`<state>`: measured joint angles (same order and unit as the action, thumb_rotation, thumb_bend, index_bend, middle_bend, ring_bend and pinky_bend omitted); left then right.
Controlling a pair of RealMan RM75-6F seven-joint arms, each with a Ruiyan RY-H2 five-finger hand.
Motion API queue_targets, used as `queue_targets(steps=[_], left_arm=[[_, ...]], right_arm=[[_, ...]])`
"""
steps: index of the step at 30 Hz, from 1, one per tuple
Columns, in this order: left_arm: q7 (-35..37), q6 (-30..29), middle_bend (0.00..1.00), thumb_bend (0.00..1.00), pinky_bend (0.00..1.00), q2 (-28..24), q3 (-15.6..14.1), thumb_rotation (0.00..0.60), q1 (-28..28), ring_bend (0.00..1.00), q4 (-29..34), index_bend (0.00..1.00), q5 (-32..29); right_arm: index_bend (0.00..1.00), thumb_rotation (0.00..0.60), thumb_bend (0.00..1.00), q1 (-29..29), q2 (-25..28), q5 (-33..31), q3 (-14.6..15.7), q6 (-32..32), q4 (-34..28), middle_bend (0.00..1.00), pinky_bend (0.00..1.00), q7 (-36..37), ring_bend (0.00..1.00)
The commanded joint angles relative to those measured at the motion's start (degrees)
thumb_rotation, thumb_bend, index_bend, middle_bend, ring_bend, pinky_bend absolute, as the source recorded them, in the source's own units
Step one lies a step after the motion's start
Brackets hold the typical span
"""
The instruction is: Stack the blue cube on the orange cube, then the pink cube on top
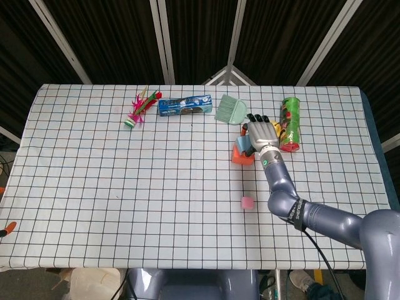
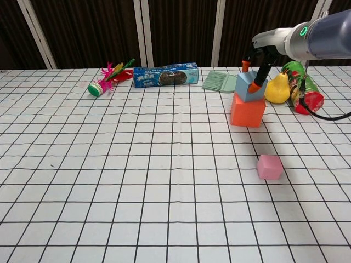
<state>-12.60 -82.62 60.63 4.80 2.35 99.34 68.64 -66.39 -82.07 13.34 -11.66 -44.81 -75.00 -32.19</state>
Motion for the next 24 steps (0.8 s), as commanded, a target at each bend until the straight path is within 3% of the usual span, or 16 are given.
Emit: queue_targets(steps=[1, 14, 17, 21, 24], left_arm=[[0.0, 0.1, 0.01, 0.21, 0.02, 0.0, 0.0, 0.600, 0.1, 0.00, 0.0, 0.22, 0.0], [0.5, 0.4, 0.01, 0.21, 0.02, -0.2, -0.2, 0.600, 0.1, 0.00, 0.0, 0.22, 0.3], [0.9, 0.3, 0.01, 0.21, 0.02, -0.3, -0.2, 0.600, 0.0, 0.00, 0.0, 0.22, 0.5], [1.4, 0.3, 0.01, 0.21, 0.02, -0.5, -0.1, 0.600, -0.1, 0.00, -0.1, 0.22, 0.5], [1.7, 0.5, 0.01, 0.21, 0.02, -0.6, -0.1, 0.600, 0.0, 0.00, -0.2, 0.22, 0.5]], right_arm=[[0.49, 0.600, 0.31, 0.2, 0.3, 0.2, -0.1, -0.3, -0.4, 0.09, 0.00, 0.1, 0.02], [0.55, 0.600, 0.45, 0.1, 2.7, -0.3, -0.8, -6.0, -6.6, 0.09, 0.00, -2.1, 0.02], [0.57, 0.600, 0.52, -0.3, 2.4, -1.2, -0.7, -7.9, -7.0, 0.09, 0.00, -3.5, 0.02], [0.64, 0.600, 0.71, -0.9, 1.0, -2.2, -0.6, -12.9, -7.0, 0.09, 0.00, -6.5, 0.05], [0.65, 0.600, 0.75, -1.1, -0.2, -2.9, -1.0, -15.7, -7.1, 0.09, 0.00, -8.0, 0.05]])
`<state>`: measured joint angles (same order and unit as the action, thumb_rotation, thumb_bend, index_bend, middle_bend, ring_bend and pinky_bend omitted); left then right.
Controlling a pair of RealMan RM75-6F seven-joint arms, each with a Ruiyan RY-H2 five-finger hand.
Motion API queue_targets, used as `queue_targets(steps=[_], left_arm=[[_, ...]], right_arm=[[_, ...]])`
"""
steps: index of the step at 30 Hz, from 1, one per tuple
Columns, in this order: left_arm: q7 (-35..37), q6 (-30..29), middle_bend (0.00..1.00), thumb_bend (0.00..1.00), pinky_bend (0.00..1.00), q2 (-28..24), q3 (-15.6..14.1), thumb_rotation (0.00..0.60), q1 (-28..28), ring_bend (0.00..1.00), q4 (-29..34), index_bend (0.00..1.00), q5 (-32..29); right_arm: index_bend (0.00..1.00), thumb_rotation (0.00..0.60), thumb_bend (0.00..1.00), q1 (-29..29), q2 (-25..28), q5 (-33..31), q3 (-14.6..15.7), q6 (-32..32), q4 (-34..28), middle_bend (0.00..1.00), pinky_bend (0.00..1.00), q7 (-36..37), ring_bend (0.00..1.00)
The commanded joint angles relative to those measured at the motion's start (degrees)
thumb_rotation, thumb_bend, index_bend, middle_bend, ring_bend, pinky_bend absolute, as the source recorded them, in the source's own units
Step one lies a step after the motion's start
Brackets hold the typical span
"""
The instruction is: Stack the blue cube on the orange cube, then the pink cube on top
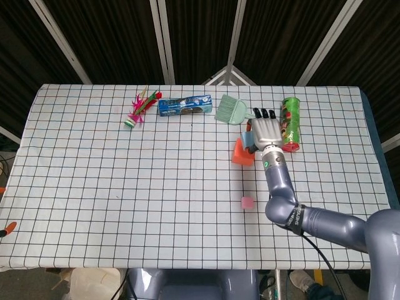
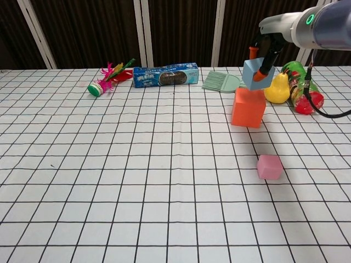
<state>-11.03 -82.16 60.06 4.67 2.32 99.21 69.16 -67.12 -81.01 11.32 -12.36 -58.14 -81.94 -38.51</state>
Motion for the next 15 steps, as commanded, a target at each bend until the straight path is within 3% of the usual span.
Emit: queue_targets(steps=[1, 9, 15], left_arm=[[0.2, 0.2, 0.01, 0.21, 0.02, -0.1, 0.0, 0.600, 0.1, 0.00, -0.1, 0.22, 0.0], [1.0, 0.6, 0.01, 0.21, 0.02, -0.3, 0.1, 0.600, 0.1, 0.00, -0.4, 0.22, -0.2], [1.1, 1.4, 0.01, 0.21, 0.02, -0.3, 0.1, 0.600, 0.5, 0.00, -0.6, 0.22, -0.3]], right_arm=[[0.65, 0.600, 0.75, -0.4, -1.5, -1.2, -0.6, -2.7, -0.4, 0.09, 0.00, -1.8, 0.05], [0.71, 0.600, 0.77, -1.0, -3.7, -6.4, -2.5, -6.8, -1.1, 0.09, 0.00, -7.3, 0.05], [0.76, 0.600, 0.82, -1.8, -5.5, -10.8, -5.8, -11.2, -2.6, 0.09, 0.00, -10.0, 0.06]])
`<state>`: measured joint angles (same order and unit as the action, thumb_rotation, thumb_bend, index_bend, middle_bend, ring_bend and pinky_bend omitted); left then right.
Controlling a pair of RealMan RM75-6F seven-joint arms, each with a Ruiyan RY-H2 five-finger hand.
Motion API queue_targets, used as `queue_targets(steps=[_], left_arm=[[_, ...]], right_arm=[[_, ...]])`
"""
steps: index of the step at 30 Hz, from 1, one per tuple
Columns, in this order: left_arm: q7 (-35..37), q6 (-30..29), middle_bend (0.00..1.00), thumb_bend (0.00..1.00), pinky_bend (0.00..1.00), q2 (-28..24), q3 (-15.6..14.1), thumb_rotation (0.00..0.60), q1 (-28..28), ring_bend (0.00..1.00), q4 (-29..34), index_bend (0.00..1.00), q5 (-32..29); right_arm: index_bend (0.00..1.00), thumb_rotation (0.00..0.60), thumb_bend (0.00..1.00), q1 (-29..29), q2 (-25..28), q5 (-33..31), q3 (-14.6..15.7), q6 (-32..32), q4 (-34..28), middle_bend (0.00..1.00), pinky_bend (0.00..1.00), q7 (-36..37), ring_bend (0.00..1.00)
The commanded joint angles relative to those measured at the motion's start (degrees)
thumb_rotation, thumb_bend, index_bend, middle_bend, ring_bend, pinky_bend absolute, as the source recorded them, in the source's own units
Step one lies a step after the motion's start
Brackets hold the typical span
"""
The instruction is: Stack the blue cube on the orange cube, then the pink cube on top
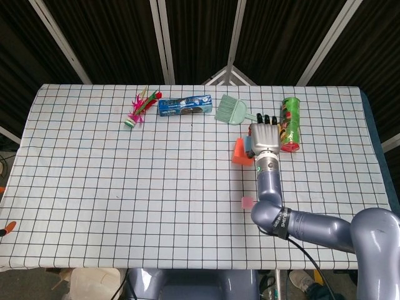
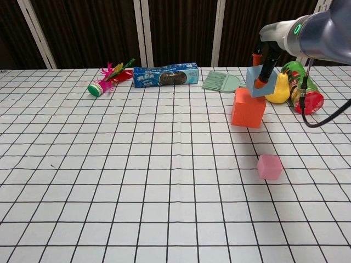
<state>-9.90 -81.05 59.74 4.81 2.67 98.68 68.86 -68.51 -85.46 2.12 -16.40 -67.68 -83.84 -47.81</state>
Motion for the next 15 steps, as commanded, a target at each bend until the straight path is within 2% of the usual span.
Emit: queue_targets(steps=[1, 7, 11, 15], left_arm=[[0.1, 0.4, 0.01, 0.21, 0.02, 0.0, -0.1, 0.600, 0.2, 0.00, -0.1, 0.22, 0.0], [1.3, 0.9, 0.01, 0.21, 0.02, -0.4, 0.0, 0.600, 0.2, 0.00, -0.5, 0.22, -0.2], [2.2, 0.9, 0.01, 0.21, 0.02, -0.7, 0.1, 0.600, 0.1, 0.00, -0.7, 0.22, -0.1], [2.7, 1.3, 0.01, 0.21, 0.02, -0.9, 0.0, 0.600, 0.2, 0.00, -0.9, 0.22, 0.2]], right_arm=[[0.76, 0.600, 0.83, -0.5, -1.5, -2.3, -2.7, -2.4, -0.7, 0.09, 0.00, -0.8, 0.06], [0.80, 0.600, 0.89, -1.5, -4.1, -3.7, -6.7, -7.0, 0.6, 0.09, 0.00, -1.8, 0.08], [0.83, 0.600, 0.90, -1.5, -5.6, -3.1, -9.1, -9.4, 1.5, 0.09, 0.00, -0.8, 0.09], [0.83, 0.600, 0.90, -0.9, -6.8, -2.9, -10.9, -9.1, 2.7, 0.09, 0.00, -0.3, 0.09]])
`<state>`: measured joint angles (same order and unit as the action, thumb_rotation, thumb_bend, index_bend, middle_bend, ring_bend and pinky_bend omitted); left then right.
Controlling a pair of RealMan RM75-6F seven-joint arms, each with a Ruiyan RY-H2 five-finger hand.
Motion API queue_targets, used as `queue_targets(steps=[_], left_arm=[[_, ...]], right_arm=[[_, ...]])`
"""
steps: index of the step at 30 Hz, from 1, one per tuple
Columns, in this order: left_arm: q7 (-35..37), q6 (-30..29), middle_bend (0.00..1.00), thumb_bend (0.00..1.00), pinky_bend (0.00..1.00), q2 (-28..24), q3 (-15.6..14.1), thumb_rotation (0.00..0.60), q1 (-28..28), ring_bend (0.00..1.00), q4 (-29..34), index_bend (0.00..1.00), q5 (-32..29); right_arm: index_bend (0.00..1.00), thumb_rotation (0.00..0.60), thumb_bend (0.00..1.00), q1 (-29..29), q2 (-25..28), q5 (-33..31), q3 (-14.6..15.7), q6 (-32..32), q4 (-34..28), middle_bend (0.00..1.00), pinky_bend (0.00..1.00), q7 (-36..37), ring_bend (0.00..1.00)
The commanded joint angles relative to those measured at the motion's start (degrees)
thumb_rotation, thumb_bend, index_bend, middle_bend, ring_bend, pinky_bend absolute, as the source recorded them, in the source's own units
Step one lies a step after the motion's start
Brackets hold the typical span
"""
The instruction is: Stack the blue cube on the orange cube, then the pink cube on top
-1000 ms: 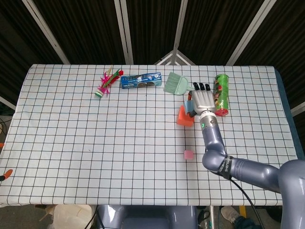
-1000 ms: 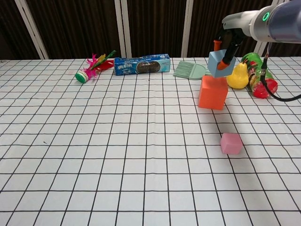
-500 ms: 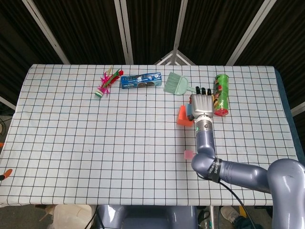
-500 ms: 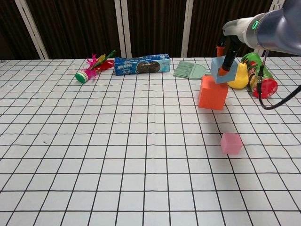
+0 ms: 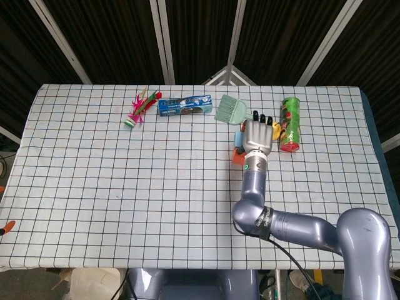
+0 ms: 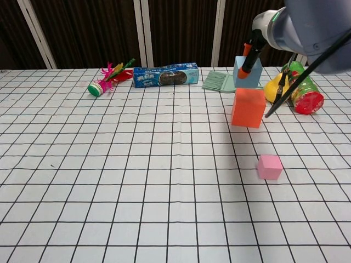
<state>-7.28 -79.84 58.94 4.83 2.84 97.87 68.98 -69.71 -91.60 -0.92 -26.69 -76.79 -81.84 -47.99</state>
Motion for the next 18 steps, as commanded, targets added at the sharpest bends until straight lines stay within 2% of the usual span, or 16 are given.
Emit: queue_targets(steps=[1, 13, 18], left_arm=[[0.2, 0.0, 0.01, 0.21, 0.02, -0.1, -0.1, 0.600, 0.0, 0.00, 0.0, 0.22, 0.2], [-0.7, -0.2, 0.01, 0.21, 0.02, 0.2, -0.1, 0.600, 0.0, 0.00, 0.1, 0.22, 0.1], [-1.3, -0.2, 0.01, 0.21, 0.02, 0.4, 0.0, 0.600, 0.1, 0.00, 0.2, 0.22, -0.3]], right_arm=[[0.83, 0.600, 0.90, 0.4, -0.9, 0.2, -0.4, -0.1, 1.3, 0.09, 0.00, -0.8, 0.09], [0.84, 0.600, 0.90, 1.2, -2.3, -1.0, -0.6, 0.6, 4.6, 0.09, 0.00, -8.1, 0.09], [0.84, 0.600, 0.90, 1.8, -2.7, -1.1, -1.7, 1.3, 5.4, 0.09, 0.00, -9.1, 0.09]])
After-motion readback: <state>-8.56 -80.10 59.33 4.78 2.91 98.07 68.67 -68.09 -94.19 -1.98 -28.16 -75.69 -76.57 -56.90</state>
